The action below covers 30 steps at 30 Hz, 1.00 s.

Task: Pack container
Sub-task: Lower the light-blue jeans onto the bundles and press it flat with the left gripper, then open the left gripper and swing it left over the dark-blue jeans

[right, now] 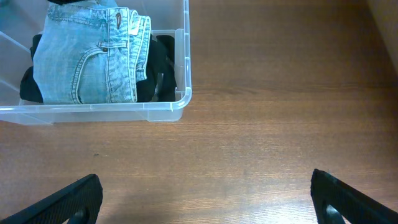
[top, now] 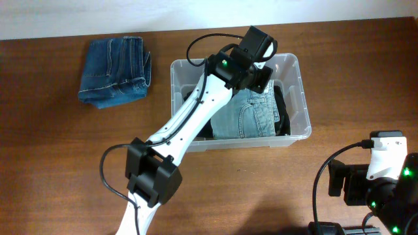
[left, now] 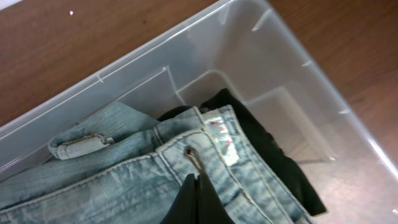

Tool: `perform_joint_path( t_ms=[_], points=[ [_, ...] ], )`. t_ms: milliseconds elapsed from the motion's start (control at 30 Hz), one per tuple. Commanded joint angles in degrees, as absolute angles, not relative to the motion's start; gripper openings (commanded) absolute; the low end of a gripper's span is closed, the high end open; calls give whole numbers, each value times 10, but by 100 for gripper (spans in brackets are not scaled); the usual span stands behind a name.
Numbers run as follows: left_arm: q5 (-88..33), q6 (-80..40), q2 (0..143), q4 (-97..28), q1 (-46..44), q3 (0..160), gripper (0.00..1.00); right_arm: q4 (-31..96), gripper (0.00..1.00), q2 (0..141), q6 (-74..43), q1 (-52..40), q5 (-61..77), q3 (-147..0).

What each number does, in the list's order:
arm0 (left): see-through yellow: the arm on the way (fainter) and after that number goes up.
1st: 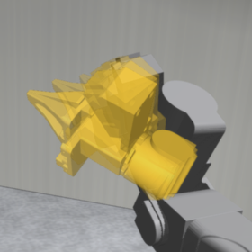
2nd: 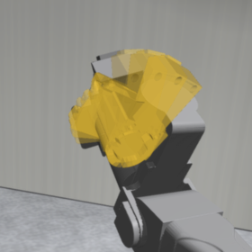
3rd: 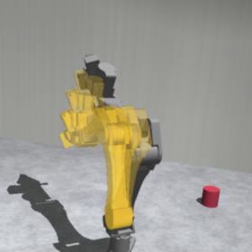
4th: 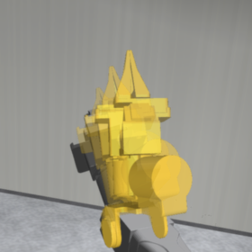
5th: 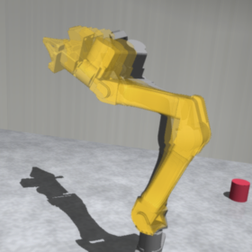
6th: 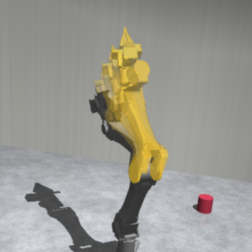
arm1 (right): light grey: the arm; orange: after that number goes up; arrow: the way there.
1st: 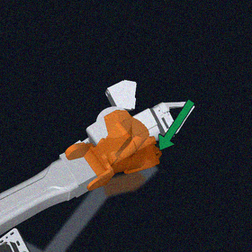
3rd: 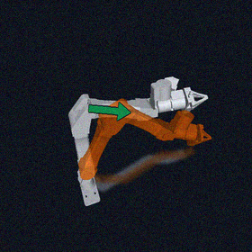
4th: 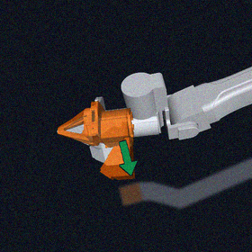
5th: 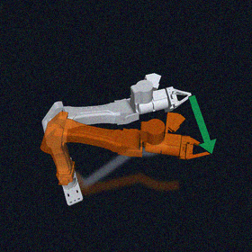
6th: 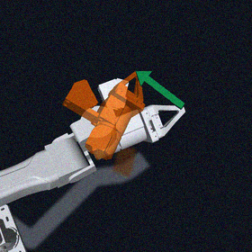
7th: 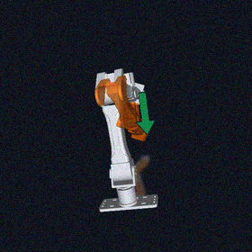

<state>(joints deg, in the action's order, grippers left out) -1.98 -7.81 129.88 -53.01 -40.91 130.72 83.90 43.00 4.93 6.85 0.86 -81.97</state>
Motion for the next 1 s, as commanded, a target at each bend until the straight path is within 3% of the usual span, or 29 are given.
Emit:
perform_joint_path(
  t_ms=[0,267,533,633,733,767,800,833,867,967],
  points=[
    [-6,-68,1346,-529,-408,1310,1,837,98,426,48,64,2,-826],
    [-43,-68,1417,-536,-413,1310,1,837,98,426,48,64,2,-826],
    [-16,-68,1379,-541,-412,1315,2,837,98,426,48,64,2,-826],
    [9,-67,1330,-541,-411,1315,12,837,98,426,48,64,2,-826],
    [57,-67,1273,-548,-409,1315,14,837,98,426,48,64,2,-826],
    [87,-67,1252,-553,-407,1315,21,837,99,426,48,64,2,-826],
    [116,-67,1232,-559,-405,1315,40,837,98,426,48,64,2,-826],
    [147,-67,1213,-566,-401,1315,79,837,98,426,48,64,2,-826],
    [174,-67,1199,-573,-397,1315,99,837,98,426,48,64,2,-826],
    [272,-67,1159,-600,-371,1315,99,837,98,426,48,64,2,-826]
  ],
)
